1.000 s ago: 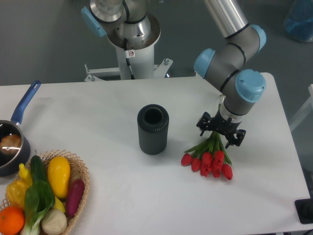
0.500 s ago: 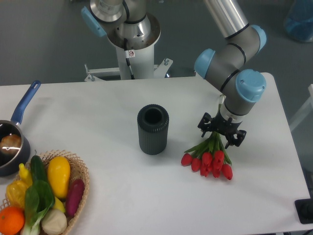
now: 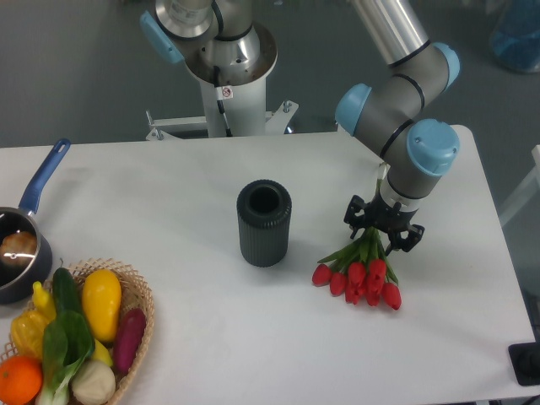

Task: Pick up the flowers from the table
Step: 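Lower the gripper around the tulip stems and close on them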

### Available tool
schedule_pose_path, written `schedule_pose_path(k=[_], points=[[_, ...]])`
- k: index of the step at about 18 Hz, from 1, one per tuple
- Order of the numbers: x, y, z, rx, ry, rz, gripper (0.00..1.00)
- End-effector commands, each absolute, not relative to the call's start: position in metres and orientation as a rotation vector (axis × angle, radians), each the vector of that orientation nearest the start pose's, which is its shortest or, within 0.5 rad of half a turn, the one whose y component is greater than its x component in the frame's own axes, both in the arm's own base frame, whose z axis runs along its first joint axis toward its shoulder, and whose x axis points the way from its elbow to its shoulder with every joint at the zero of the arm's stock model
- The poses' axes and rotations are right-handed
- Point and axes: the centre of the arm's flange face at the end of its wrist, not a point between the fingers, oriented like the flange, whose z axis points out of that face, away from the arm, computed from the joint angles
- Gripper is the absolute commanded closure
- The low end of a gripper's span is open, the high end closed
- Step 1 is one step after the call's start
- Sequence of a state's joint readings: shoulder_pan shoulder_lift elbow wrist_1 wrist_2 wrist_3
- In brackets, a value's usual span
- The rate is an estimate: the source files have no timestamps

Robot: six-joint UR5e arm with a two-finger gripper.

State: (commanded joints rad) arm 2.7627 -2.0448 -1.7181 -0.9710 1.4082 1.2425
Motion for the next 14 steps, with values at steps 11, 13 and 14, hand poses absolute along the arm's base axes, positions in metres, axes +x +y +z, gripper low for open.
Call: schedule_pose_path(k=[11, 13, 14], points=[[-0.5125, 0.3649, 0.2159, -2.992, 0.062, -0.107, 0.64], [-0.5129, 0.3652, 0.2166, -2.990, 0.065, -0.105, 0.64], [-0.5138, 0.3645, 0.2171, -2.990, 0.063, -0.105, 0.64]])
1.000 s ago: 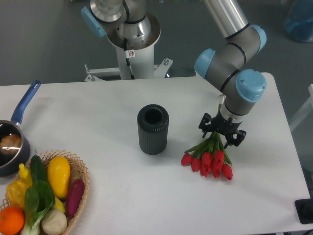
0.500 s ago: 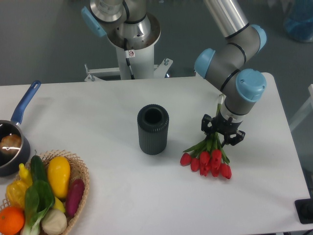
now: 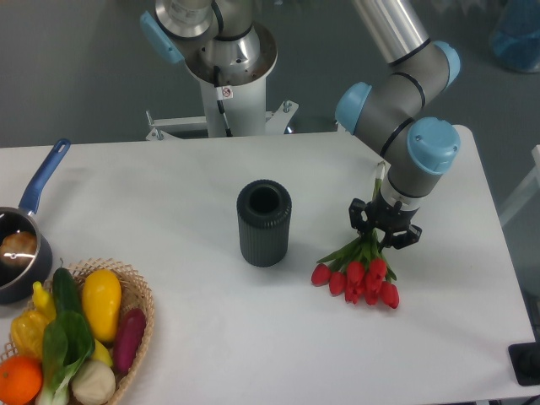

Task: Pick up the flowers from the table
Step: 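Lower the gripper around the tulip stems and close on them, then lift the grasped tulip bouquet up off the table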

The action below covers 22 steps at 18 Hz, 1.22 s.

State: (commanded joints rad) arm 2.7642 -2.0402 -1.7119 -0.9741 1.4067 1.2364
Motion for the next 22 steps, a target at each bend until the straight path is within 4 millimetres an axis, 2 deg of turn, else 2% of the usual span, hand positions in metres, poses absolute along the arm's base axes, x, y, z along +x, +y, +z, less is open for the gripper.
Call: schedule_pose_path(k=[9, 13, 17, 22], points=[[-0.515, 0.364, 0.219, -2.989, 0.065, -0.100, 0.67], [-0.518, 0.365, 0.229, -2.983, 0.074, -0.072, 0.67], [-0.519, 0.367, 0.265, -2.957, 0.086, 0.014, 0.67], [-0.525, 0.374, 0.293, -2.925, 0.098, 0.083, 0.67]])
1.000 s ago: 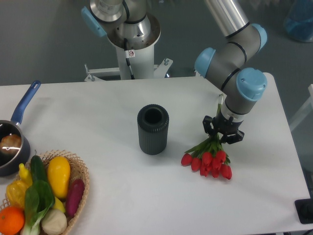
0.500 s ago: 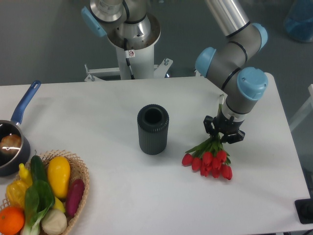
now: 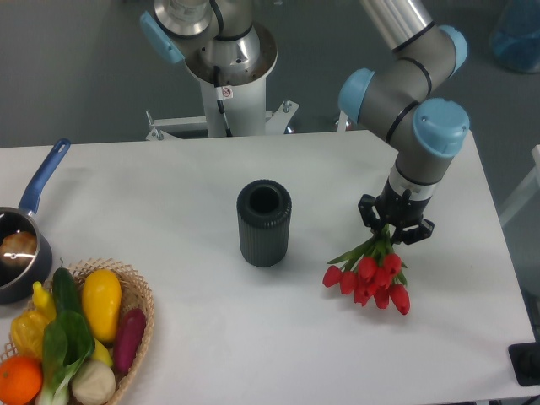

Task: Pick up the flowers from the table
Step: 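Lift the grasped tulip bouquet up off the table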

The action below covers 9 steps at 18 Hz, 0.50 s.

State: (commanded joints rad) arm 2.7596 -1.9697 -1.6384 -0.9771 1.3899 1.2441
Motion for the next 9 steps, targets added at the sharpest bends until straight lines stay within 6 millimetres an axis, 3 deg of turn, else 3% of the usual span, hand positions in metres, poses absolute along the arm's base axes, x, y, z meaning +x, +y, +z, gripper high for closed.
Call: schedule_pose_path(k=[2, 9], points=[[-0.525, 0.379, 0.320, -2.854, 0.098, 0.113, 0.67], [-0.531, 0.398, 0.362, -2.622, 0.118, 0.084, 0.67]])
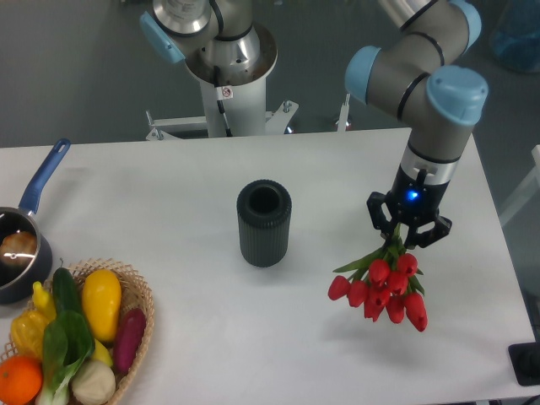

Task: Pick up the flowers from the table
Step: 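Lift the grasped tulip bouquet up off the table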

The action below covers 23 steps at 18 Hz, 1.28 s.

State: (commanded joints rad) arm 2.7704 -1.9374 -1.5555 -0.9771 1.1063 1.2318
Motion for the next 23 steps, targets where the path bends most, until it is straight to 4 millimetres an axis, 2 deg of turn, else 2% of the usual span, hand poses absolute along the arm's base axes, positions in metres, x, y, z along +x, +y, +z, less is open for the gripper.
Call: schedule_pose_path(k=[5, 7, 11, 16, 23], points=[[-0.531, 0.397, 0.385, -2.561, 0.129, 0.105, 0.67], [-0.533, 0.398, 0.399, -2.513, 0.082, 0.096, 0.66], [-0.537, 0.391, 0.416, -2.426, 0.044, 0.073, 0.66], [-0.546, 0.378, 0.423, -2.342, 0.018, 0.040, 0.66], [-0.546, 0.377, 0.423, -2.333, 0.018, 0.038, 0.66]])
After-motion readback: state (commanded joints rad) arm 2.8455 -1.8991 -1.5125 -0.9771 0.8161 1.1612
